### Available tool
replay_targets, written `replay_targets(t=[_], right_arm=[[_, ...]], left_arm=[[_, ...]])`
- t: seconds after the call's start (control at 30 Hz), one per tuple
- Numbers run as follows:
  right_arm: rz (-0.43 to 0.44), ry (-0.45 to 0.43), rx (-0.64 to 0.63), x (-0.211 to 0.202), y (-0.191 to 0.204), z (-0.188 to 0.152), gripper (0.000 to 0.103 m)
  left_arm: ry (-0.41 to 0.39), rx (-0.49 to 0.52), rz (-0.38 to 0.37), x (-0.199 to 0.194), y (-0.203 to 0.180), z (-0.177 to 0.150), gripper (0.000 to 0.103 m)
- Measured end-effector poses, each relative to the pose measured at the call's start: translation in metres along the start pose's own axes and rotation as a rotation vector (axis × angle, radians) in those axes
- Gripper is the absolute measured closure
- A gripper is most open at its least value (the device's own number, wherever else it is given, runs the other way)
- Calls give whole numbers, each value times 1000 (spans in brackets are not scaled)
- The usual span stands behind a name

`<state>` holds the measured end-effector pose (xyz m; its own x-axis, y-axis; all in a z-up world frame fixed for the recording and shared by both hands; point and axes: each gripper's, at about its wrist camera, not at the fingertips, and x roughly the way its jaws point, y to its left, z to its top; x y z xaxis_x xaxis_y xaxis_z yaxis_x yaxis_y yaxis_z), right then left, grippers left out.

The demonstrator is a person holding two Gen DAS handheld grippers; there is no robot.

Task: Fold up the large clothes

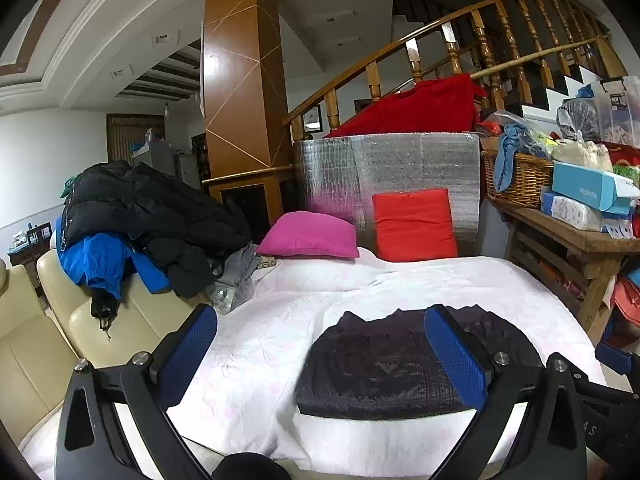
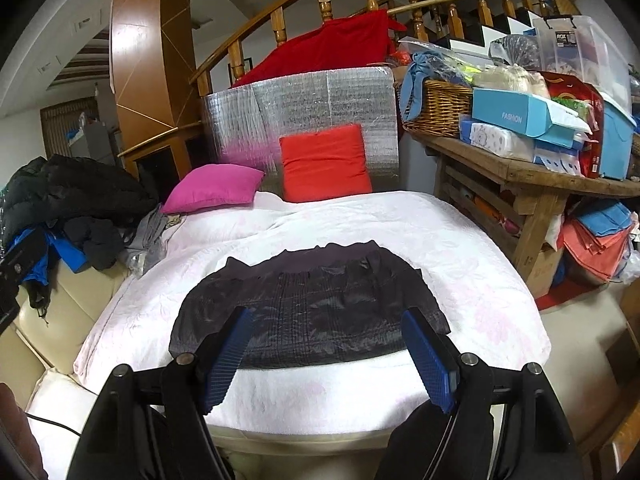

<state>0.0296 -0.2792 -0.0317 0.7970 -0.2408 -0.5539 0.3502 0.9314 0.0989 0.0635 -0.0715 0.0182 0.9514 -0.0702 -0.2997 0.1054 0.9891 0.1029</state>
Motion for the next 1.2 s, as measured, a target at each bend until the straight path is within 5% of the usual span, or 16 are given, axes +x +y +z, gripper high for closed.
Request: replay_targets(t=[1.2], right_arm=[[16,11,5,3,-3,0,23]], left_arm=[[6,10,-5,-3,0,-1,0]])
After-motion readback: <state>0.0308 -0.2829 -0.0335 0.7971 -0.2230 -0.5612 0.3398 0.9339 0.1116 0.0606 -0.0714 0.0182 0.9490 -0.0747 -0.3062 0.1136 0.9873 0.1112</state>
